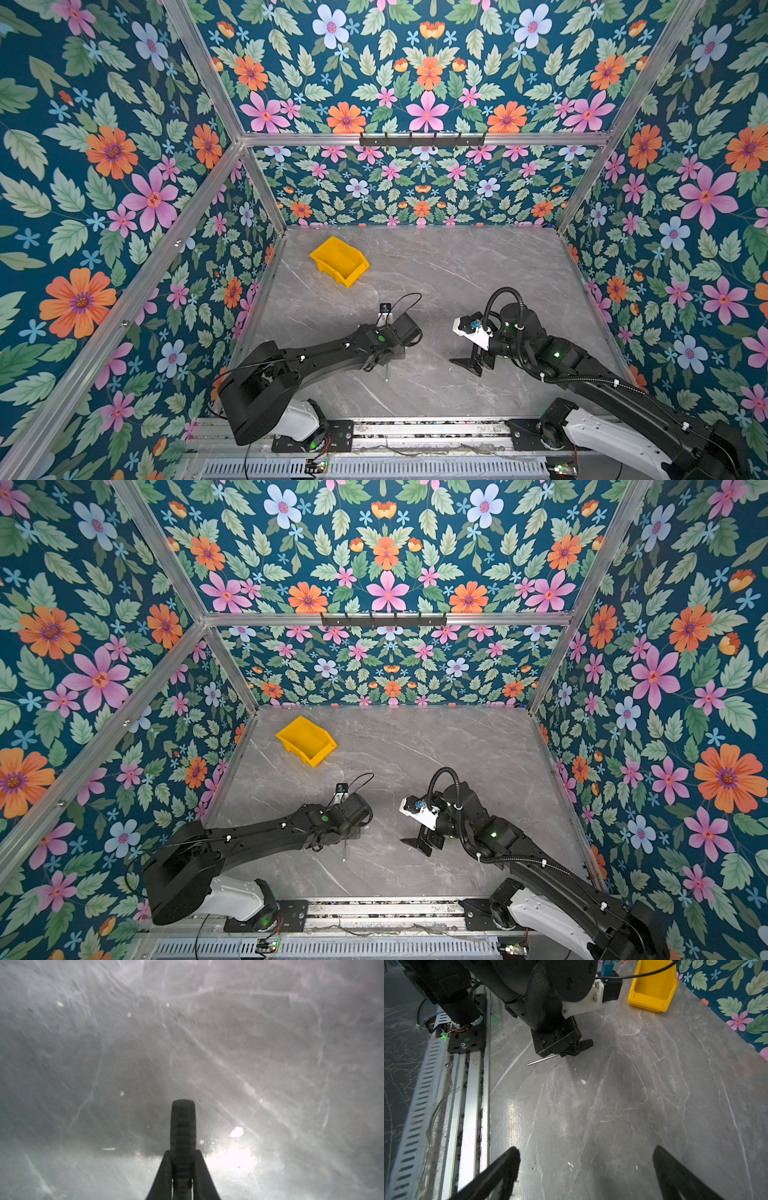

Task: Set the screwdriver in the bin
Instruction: 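Carry the screwdriver with the left gripper over the yellow bin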

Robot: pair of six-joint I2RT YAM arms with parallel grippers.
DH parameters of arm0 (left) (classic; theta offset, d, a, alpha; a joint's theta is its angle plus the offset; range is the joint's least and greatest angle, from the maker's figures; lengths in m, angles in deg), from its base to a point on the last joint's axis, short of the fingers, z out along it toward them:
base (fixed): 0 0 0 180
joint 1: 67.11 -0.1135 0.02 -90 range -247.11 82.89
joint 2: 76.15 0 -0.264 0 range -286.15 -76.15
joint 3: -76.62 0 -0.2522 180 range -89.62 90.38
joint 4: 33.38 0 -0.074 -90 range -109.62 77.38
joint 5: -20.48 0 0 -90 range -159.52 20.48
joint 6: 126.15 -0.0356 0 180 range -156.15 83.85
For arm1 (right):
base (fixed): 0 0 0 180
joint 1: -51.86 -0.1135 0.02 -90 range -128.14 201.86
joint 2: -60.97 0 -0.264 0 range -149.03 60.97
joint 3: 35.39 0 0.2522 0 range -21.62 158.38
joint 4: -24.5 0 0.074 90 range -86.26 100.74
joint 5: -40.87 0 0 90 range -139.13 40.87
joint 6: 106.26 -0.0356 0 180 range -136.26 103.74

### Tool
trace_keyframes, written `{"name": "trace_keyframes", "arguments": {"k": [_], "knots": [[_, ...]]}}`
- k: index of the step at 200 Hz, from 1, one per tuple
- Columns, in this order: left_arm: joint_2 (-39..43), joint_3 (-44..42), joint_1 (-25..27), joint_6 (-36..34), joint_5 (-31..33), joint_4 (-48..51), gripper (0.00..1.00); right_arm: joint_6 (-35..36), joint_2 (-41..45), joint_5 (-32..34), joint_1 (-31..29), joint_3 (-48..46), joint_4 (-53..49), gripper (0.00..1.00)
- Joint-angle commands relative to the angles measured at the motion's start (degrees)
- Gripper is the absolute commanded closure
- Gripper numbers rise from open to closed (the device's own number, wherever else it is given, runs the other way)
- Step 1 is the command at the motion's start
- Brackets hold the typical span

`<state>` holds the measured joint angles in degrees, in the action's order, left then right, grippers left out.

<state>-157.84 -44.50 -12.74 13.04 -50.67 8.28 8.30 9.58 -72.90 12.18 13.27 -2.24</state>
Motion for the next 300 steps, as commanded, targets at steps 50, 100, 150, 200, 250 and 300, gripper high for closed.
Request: {"name": "trace_keyframes", "arguments": {"k": [50,100,150,200,250,300], "knots": [[1.9,4.6,-8.0,-6.0,2.3,-5.4,0.95,-0.8,-0.4,4.0,0.0,-0.7,9.9,0.01],[1.1,8.4,-14.1,-9.9,2.3,-10.7,0.95,-0.5,-3.6,3.6,0.0,0.9,14.6,0.01],[-2.4,12.6,-18.5,-12.4,0.6,-13.3,0.95,-1.5,-7.9,3.8,0.0,1.7,20.2,0.01],[-8.2,17.2,-22.5,-13.3,1.9,-19.9,0.95,-2.7,-15.6,6.5,0.1,3.1,31.0,0.01],[-13.8,22.1,-28.7,-11.8,1.9,-25.8,0.95,-4.9,-23.9,6.7,0.1,8.2,38.7,0.01],[-18.3,26.1,-34.9,-11.3,-1.0,-27.8,0.95,-7.3,-31.4,8.5,0.1,13.8,43.9,0.01]]}}
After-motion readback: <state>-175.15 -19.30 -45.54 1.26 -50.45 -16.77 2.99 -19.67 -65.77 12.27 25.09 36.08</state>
